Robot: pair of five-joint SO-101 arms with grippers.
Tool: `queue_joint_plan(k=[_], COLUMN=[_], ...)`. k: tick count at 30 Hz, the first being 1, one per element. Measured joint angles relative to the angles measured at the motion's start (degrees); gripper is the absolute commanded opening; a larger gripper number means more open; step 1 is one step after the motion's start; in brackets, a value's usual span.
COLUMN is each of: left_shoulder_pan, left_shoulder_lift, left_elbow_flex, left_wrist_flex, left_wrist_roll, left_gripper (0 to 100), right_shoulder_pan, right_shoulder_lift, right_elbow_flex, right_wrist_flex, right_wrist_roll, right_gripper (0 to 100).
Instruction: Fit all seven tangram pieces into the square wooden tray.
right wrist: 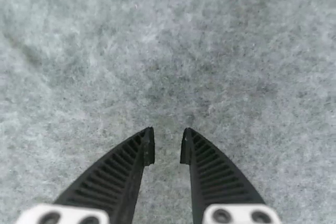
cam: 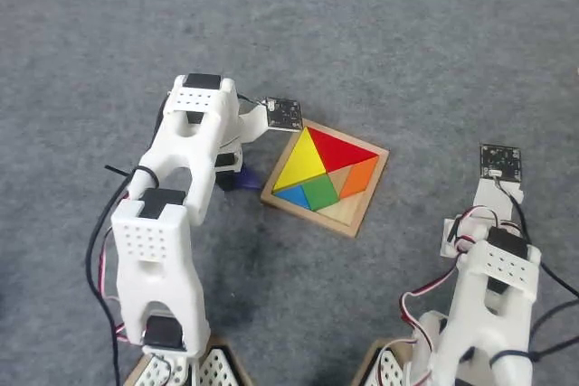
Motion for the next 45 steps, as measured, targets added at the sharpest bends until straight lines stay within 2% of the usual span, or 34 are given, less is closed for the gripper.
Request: queue_joint_plan(k=[12,15,18,24,42,45], left_shoulder_pan=[-0.09,0.0,-0.09,0.88,2.81,2.81], left_shoulder_lift=[-9.76,-10.2,-10.2,-7.12,1.32,1.32], left_elbow_flex=[-0.09,-0.09,0.0,0.0,-0.09,-0.09], left_wrist_flex=[9.14,9.14,6.24,-2.37,-5.1,-5.1], left_wrist_roll=[1.14,1.14,1.93,4.4,1.76,1.76], left_gripper=[14,20,25,25,25,19], right_shoulder_pan=[0.0,0.0,0.0,0.0,0.0,0.0], right_shoulder_lift=[0.0,0.0,0.0,0.0,0.0,0.0], right_elbow_flex=[0.0,0.0,0.0,0.0,0.0,0.0], right_wrist_flex=[0.0,0.0,0.0,0.0,0.0,0.0], right_wrist_roll=[0.0,0.0,0.0,0.0,0.0,0.0], right_gripper=[9.1,9.1,9.1,9.1,9.1,9.1])
